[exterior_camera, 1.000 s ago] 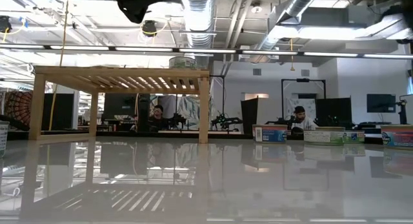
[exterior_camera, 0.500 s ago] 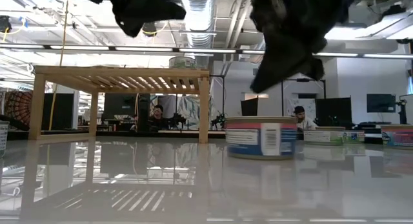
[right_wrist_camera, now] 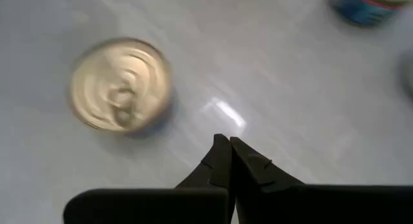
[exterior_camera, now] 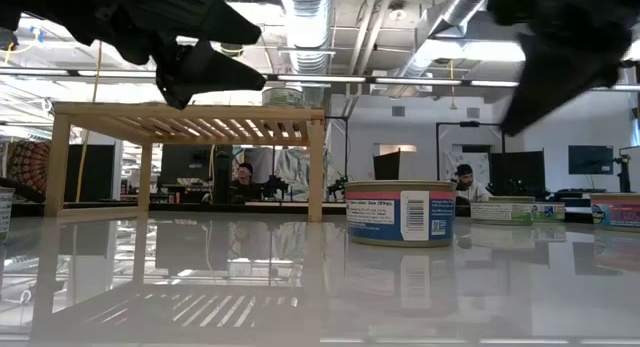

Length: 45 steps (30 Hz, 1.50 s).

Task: Stack canned seafood by type on shelf
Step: Stack the blue tuna can on top of the blue tuna can on the shelf

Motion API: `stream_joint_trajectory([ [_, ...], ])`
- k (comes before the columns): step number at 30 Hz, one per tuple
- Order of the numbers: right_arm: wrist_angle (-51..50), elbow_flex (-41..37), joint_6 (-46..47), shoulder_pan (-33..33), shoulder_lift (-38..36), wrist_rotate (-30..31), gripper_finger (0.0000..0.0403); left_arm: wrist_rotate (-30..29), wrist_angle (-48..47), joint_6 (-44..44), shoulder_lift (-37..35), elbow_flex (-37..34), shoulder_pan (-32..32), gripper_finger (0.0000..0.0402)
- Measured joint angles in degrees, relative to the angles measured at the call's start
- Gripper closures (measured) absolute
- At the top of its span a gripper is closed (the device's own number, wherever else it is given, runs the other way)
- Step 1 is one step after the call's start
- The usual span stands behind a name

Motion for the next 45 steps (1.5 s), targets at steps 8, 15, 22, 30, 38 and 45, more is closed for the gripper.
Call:
stream_joint_trajectory([
  [8,-3.11,-3.5,11.76,6.35,-0.22,5.08,0.0379,0.02,-0.35,-1.77,0.0,0.0,0.0,0.0152],
  [15,18.29,-17.05,9.15,6.81,-2.45,4.36,0.0381,-0.47,-0.37,-1.82,0.0,-0.02,0.05,0.0152],
  [22,44.68,-31.48,-13.73,1.19,-16.0,0.6,0.0381,-3.86,-0.89,-2.01,0.0,-0.02,1.28,0.0152],
  [30,56.5,-40.83,-33.55,-9.46,-29.99,-1.53,0.0377,-4.97,-5.98,-8.7,0.0,-0.02,3.75,0.0152],
  [38,59.41,-41.16,-23.51,-8.81,-28.89,-4.9,0.0373,-5.4,-6.03,-8.54,0.0,-0.02,5.47,0.0152],
  [45,65.24,-41.16,-22.46,-7.46,-23.53,-4.41,0.0371,-5.03,-7.4,-12.65,0.0,0.0,5.47,0.0152],
])
